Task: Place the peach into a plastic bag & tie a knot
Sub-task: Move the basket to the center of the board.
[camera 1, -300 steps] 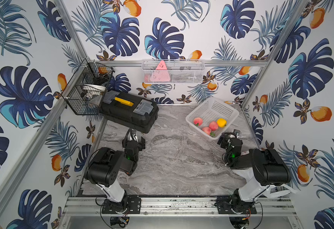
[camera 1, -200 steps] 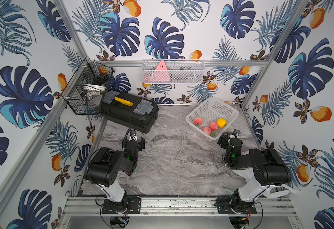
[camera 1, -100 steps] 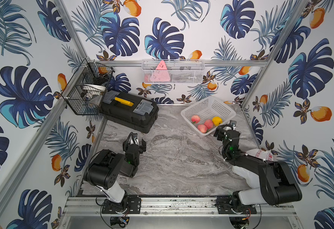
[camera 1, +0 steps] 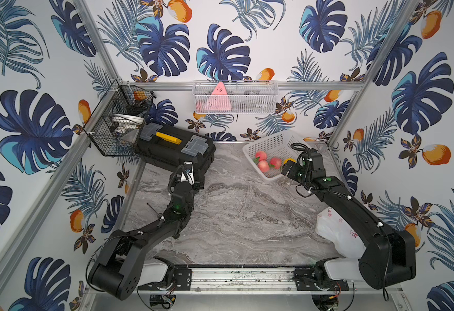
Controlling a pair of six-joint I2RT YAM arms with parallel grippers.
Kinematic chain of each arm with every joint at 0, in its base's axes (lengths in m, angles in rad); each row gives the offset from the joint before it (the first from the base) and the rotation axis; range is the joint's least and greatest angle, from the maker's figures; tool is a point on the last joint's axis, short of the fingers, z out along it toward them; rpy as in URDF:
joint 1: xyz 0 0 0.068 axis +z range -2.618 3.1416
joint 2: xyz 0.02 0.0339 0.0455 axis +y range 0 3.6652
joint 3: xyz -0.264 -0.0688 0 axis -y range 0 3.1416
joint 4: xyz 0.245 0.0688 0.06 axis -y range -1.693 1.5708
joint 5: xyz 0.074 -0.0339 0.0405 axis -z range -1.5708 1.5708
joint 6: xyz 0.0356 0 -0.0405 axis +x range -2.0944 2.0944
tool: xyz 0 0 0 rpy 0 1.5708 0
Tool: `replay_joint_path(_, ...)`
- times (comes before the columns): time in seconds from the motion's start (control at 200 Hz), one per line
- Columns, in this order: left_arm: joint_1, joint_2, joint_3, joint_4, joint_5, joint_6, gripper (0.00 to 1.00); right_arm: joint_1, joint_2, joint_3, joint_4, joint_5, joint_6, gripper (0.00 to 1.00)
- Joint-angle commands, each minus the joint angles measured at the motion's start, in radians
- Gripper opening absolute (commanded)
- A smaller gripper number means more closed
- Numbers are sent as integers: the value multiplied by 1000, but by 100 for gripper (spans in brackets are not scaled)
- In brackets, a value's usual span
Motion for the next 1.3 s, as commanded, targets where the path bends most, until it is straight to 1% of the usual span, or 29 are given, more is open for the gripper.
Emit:
replay_joint_path(0.0,-6,-68,79,-261,41,-75,99,-12,-29,33,-144,-23,104,100)
replay_joint_path(0.08,-6,-102,132,-357,22,-164,99,-66,-25,59,-210,-55,158,100)
replay_joint_path(0.155,-3,-120,195,-471,-9,-294,99,-122,-9,56,-197,-120,210,98)
replay_joint_path(0.225,1,-115,258,-583,-18,-436,99,-136,31,64,-172,-119,252,97)
replay_joint_path(0.265,6,-102,296,-639,5,-465,99,-141,70,104,-183,-116,278,97)
replay_joint_path(0.295,10,-91,321,-663,34,-468,99,-141,101,126,-191,-108,298,97)
replay_joint_path(0.335,15,-74,349,-677,104,-450,99,-142,138,145,-193,-95,324,97)
replay_joint_path(0.425,14,-33,411,-718,231,-443,94,-143,214,182,-173,-65,375,95)
replay_joint_path(0.485,11,-21,422,-712,322,-460,91,-147,263,210,-161,-49,396,94)
replay_joint_path(0.53,-2,-22,418,-695,360,-466,89,-151,302,229,-157,-42,414,92)
replay_joint_path(0.635,-61,-20,429,-690,380,-454,87,-162,400,279,-135,-75,437,88)
replay_joint_path(0.821,-144,-23,451,-698,427,-424,82,-163,503,312,-97,-112,461,76)
replay_joint_path(0.886,-163,-23,445,-690,442,-429,81,-163,531,314,-84,-126,459,70)
replay_joint_path(0.906,-167,-23,441,-687,444,-429,81,-163,537,315,-80,-129,456,66)
replay_joint_path(1.076,-188,-28,432,-672,476,-417,78,-157,556,322,-75,-139,421,49)
replay_joint_path(1.296,-203,-33,454,-687,497,-417,73,-148,525,309,-114,-143,347,25)
